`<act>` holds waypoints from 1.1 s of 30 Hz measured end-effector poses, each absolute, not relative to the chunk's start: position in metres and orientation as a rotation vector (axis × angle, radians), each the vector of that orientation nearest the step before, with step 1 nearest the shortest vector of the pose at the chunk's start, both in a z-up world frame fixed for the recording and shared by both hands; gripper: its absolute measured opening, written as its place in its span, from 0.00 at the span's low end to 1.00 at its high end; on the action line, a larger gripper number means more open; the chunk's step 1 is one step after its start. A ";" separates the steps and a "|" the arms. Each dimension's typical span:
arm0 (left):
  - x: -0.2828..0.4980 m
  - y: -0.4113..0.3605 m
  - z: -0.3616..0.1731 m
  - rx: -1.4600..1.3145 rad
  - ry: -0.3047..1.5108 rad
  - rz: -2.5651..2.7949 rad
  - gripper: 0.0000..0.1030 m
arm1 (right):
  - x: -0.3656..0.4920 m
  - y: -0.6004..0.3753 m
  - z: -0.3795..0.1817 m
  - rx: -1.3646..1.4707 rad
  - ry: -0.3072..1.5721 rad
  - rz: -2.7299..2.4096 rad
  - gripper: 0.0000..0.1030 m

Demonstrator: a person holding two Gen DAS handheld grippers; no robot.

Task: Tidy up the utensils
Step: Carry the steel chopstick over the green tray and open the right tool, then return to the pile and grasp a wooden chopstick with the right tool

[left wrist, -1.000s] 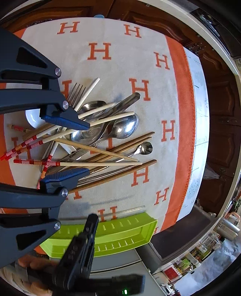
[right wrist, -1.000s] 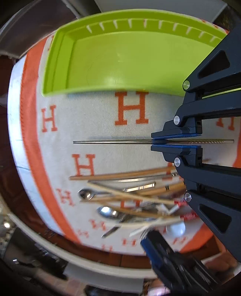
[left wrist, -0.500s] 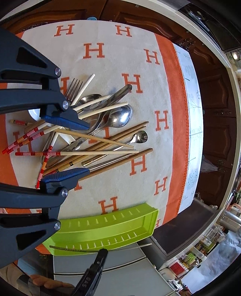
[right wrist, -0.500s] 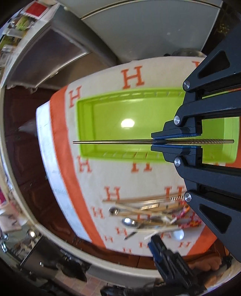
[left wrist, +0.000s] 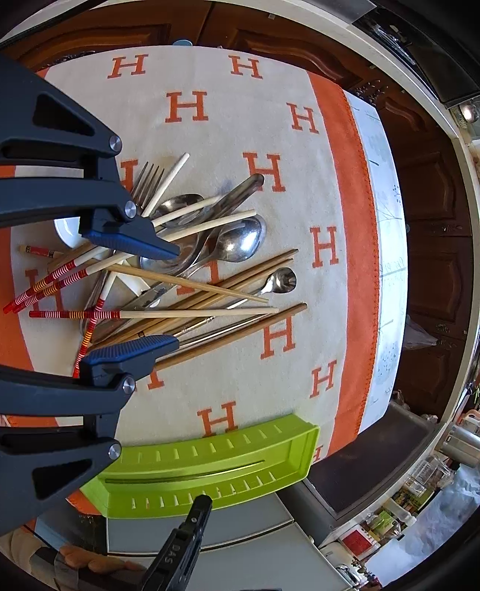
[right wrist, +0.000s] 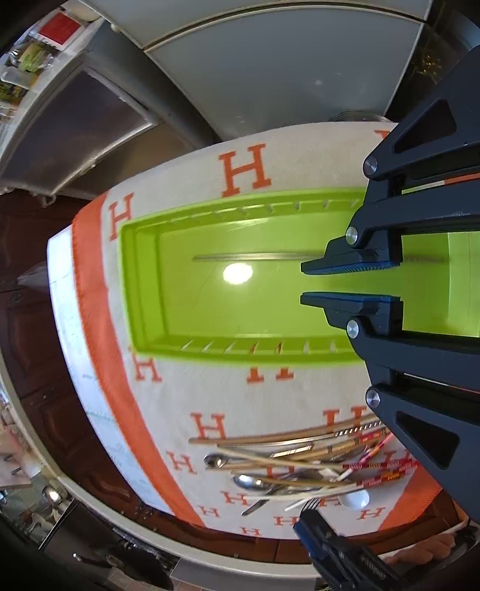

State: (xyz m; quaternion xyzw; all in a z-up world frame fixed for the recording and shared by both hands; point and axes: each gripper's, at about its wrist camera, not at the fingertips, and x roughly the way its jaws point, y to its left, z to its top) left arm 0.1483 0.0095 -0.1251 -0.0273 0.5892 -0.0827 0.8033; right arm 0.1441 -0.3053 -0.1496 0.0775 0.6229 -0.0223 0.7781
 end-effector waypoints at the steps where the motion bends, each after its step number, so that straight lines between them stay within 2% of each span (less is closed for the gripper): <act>1: 0.148 0.011 -0.126 -0.057 1.262 -0.175 0.40 | 0.144 -0.302 -0.142 0.182 1.330 -0.028 0.15; 4: 0.149 0.016 -0.128 -0.056 1.263 -0.165 0.40 | 0.146 -0.284 -0.128 0.184 1.303 0.063 0.24; 9: 0.149 0.025 -0.130 -0.065 1.265 -0.153 0.40 | 0.160 -0.242 -0.128 0.149 1.327 0.196 0.24; 23: 0.155 0.051 -0.138 -0.081 1.284 -0.172 0.39 | 0.199 -0.176 -0.172 0.112 1.431 0.305 0.24; 24: 0.156 0.052 -0.138 -0.084 1.284 -0.181 0.38 | 0.200 -0.174 -0.176 0.112 1.436 0.307 0.24; 28: 0.156 0.054 -0.136 -0.086 1.270 -0.217 0.22 | 0.202 -0.165 -0.189 0.105 1.454 0.316 0.24; 33: 0.149 0.064 -0.129 -0.073 1.208 -0.231 0.22 | 0.206 -0.158 -0.201 0.098 1.471 0.317 0.24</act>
